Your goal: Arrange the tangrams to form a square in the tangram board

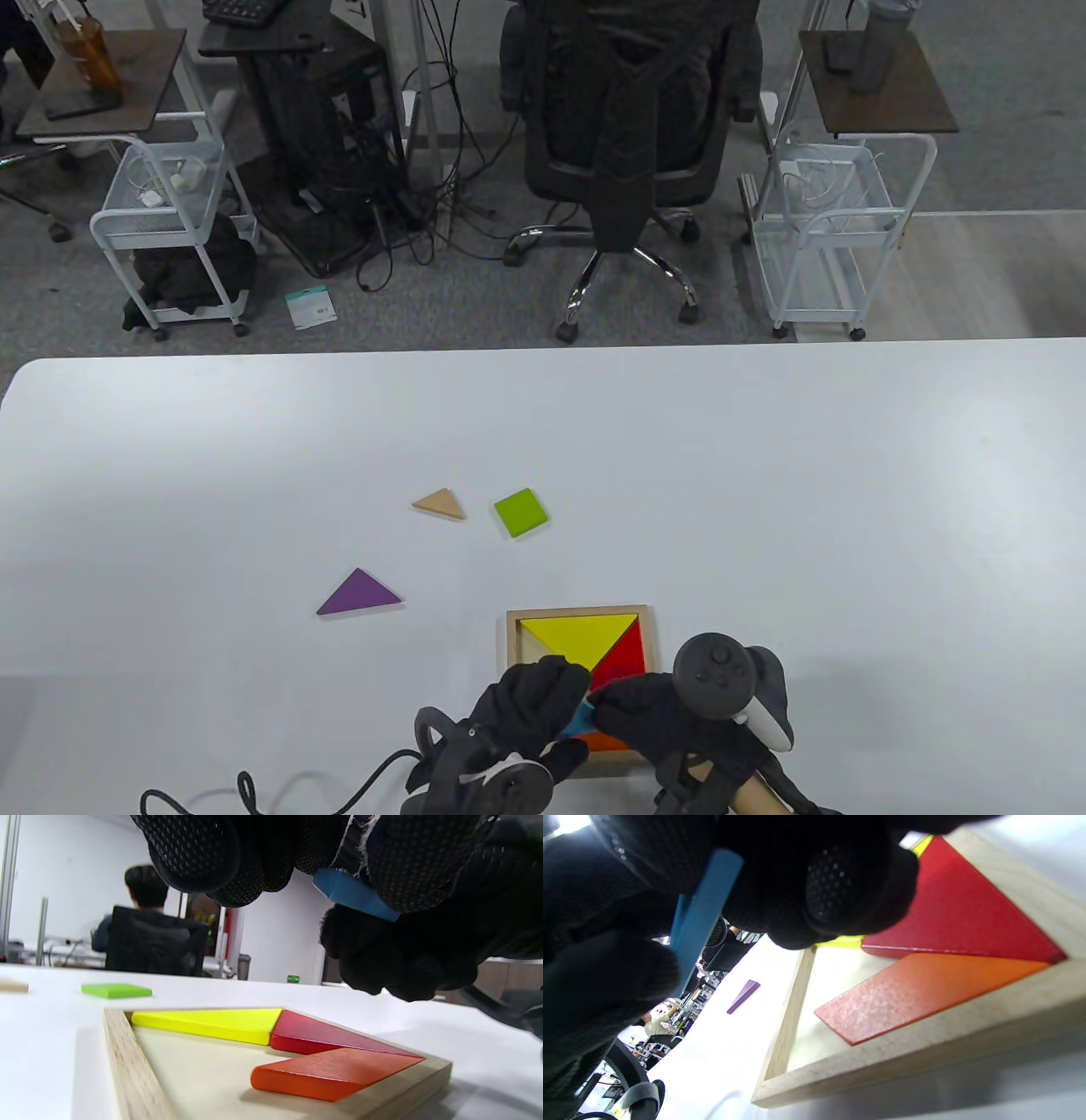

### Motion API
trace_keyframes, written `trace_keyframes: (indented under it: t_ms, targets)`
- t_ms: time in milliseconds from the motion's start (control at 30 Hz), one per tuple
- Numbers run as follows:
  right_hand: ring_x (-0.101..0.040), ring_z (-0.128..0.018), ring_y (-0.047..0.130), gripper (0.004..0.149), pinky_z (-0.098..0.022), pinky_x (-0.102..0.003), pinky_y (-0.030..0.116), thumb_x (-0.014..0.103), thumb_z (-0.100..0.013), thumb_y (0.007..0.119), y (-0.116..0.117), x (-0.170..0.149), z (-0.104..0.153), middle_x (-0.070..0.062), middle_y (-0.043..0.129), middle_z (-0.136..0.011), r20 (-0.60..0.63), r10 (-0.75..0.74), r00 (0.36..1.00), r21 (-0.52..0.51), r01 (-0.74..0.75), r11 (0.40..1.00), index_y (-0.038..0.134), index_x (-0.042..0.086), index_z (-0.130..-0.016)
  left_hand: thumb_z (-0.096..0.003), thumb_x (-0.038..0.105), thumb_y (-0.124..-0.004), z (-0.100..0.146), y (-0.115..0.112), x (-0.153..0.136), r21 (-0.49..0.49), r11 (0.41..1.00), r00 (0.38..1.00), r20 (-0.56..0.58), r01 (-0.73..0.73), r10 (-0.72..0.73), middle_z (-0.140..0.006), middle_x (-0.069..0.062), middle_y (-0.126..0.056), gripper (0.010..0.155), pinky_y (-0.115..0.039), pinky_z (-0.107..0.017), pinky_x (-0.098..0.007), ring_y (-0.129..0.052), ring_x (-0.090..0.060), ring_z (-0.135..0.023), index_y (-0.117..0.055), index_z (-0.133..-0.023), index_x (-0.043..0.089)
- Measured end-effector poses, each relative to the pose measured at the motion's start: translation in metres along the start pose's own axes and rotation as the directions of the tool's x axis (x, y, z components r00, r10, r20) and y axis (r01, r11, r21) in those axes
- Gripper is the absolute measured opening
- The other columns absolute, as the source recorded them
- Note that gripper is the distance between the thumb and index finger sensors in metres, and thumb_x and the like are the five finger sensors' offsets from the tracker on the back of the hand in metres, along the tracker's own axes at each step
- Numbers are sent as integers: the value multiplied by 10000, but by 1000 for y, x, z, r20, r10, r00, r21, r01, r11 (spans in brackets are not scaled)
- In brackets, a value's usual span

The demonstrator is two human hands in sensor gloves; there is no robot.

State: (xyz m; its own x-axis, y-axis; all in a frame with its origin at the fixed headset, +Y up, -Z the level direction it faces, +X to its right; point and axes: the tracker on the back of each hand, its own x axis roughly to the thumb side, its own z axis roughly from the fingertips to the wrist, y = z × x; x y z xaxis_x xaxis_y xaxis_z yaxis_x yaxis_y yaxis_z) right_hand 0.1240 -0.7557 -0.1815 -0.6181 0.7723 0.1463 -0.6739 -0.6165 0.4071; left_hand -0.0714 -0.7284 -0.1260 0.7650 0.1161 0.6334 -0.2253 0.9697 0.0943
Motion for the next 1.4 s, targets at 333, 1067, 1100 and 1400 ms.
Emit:
trace_keyframes:
  t_ms: [333,1067,1100,1400]
  targets:
    - [-247,-385,954,446,-170,-274,813,431,-408,731,3,2,0,-131,963,-641,23,-17,1000,39,16,999,883,155,-723,-456,461,-857,-6,0,2,-53,997,998,-23,-54,53,-857,-138,-847,626,-918,-444,-267,-958,-295,-617,-741,-972,125]
    - [-39,-967,-278,833,-799,-359,-127,611,-366,606,-88,-57,24,216,-137,-1075,-433,181,883,-323,-339,884,139,449,-1036,-469,385,-869,-49,-47,-15,-328,945,996,-83,2,-30,-893,-130,-855,559,-945,-439,-236,-996,-246,-612,-756,-977,180]
    - [-38,-967,-278,836,-799,-359,-127,613,-364,606,-88,-57,23,217,-137,-1074,-434,183,882,-319,-341,884,137,449,-1036,-468,387,-870,-51,-48,-14,-328,945,996,-75,12,-39,-890,-129,-861,552,-950,-432,-232,-1005,-241,-606,-762,-973,192]
    - [-43,-968,-277,836,-799,-361,-125,612,-366,607,-86,-58,22,213,-138,-1074,-435,195,879,-307,-348,886,130,450,-1034,-469,403,-866,-56,-53,-13,-406,914,996,-77,11,-46,-903,-129,-854,544,-953,-435,-231,-1008,-235,-617,-771,-970,214]
